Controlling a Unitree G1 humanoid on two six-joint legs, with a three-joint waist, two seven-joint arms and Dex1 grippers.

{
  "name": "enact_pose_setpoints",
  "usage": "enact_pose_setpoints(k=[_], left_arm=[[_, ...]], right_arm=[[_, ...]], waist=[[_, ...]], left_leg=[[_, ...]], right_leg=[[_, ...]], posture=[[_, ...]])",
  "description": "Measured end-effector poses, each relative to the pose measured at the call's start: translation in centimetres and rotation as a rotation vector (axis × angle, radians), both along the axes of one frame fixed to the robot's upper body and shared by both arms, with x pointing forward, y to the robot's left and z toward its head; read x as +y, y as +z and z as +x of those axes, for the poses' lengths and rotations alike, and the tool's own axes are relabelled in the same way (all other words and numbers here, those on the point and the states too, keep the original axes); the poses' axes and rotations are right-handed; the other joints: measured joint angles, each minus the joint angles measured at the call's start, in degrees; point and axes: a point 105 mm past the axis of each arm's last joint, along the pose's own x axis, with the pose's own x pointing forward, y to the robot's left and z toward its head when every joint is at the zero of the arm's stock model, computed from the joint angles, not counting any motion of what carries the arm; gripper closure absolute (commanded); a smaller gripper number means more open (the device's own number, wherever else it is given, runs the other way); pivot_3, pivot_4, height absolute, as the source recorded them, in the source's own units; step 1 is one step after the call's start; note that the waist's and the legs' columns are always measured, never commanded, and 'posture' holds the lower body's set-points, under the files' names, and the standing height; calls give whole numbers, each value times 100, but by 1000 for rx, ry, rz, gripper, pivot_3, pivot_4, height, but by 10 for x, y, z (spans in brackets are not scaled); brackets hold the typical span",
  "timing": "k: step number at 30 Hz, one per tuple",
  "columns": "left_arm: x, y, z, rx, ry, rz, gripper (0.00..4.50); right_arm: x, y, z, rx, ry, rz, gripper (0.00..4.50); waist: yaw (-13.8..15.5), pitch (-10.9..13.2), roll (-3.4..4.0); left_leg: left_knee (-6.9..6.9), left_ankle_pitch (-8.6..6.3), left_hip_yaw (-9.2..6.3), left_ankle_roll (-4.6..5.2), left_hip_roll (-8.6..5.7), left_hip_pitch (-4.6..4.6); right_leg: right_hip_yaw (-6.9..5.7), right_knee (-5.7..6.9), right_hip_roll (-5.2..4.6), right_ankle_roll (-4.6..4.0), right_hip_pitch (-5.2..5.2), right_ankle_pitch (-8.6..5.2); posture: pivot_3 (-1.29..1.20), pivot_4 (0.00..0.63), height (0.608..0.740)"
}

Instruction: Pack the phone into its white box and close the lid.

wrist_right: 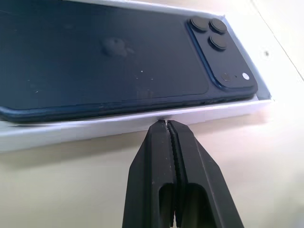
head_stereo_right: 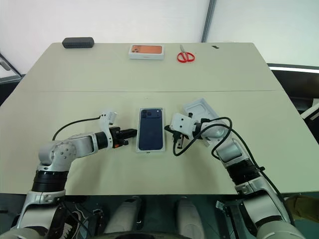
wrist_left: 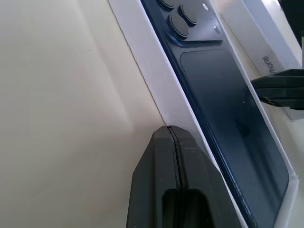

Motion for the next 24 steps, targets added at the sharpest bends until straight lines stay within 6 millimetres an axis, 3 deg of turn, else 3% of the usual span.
enact_pose_setpoints(k=[4,10,24], left_arm=[[-24,0,5,-8,-48,-10,4500],[-44,-1,13,-19,-76,-33,4500],[-53,-2,13,-42,-138,-26,4500]], right_arm=[[-22,-2,-1,8,-42,-37,4443],[-41,-4,-3,18,-78,-67,4443],[-50,-3,-4,9,-97,-87,4443]], waist=[[-10,0,-1],[-26,0,0],[-23,0,0]], left_leg=[[1,0,0,0,-9,0],[1,0,0,1,-20,4],[4,0,-6,1,-31,4]], right_leg=[[-1,-2,0,1,4,-1],[-1,0,0,2,5,-1],[0,2,-5,8,9,-4]], posture=[[0,150,740],[0,150,740],[0,150,740]])
